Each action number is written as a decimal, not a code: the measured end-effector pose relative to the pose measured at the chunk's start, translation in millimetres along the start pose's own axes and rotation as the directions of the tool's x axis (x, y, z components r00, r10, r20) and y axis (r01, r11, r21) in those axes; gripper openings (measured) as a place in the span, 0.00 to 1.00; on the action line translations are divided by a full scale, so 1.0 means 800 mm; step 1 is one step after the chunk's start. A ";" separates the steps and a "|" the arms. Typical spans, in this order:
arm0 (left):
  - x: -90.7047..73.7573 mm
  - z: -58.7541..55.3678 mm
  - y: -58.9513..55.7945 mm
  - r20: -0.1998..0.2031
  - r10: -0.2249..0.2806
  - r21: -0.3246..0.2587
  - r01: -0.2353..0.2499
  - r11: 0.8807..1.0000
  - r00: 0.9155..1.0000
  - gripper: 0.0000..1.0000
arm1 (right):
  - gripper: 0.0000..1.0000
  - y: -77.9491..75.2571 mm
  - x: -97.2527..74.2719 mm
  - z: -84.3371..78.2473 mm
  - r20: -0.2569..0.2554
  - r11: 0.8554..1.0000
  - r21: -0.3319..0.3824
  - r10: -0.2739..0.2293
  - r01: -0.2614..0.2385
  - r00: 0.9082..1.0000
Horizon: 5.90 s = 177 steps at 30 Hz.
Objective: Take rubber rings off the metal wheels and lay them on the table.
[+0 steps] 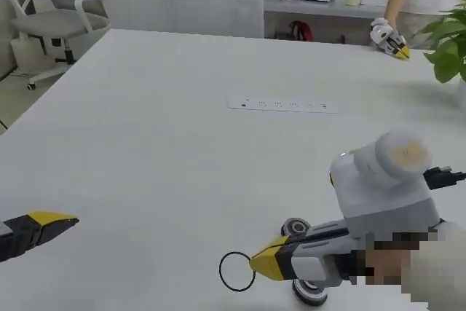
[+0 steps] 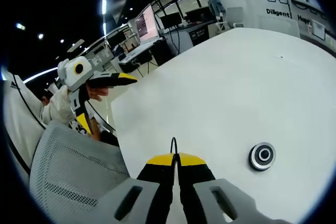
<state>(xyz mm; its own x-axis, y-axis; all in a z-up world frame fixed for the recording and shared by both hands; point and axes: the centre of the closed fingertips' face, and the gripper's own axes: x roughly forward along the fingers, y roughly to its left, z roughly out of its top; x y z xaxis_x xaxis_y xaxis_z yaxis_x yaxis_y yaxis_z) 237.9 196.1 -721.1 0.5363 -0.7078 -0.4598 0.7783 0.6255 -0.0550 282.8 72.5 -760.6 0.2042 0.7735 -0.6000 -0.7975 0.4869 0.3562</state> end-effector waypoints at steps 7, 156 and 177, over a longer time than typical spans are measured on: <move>0.000 -0.003 0.000 -0.008 0.001 -0.003 -0.001 1.000 1.000 0.98 | 0.00 -0.013 0.009 -0.017 -0.030 0.999 0.041 -0.021 0.022 0.999; 0.161 0.136 -0.131 -0.111 -0.049 0.112 0.061 0.992 0.993 0.72 | 0.34 -0.084 -0.121 -0.082 0.167 0.982 -0.111 0.171 -0.153 0.971; 0.213 0.112 -0.139 -0.154 -0.142 0.092 0.157 0.983 0.978 0.63 | 0.31 -0.086 -0.077 -0.082 0.136 0.970 -0.166 0.200 -0.176 0.970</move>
<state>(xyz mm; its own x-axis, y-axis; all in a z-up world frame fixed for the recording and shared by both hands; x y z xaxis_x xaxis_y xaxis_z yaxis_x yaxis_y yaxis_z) 271.9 -23.6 -713.9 0.3641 -0.7303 -0.5780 0.8795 0.4738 -0.0446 287.9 -35.4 -794.7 0.1160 0.9029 -0.4138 -0.9042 0.2684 0.3322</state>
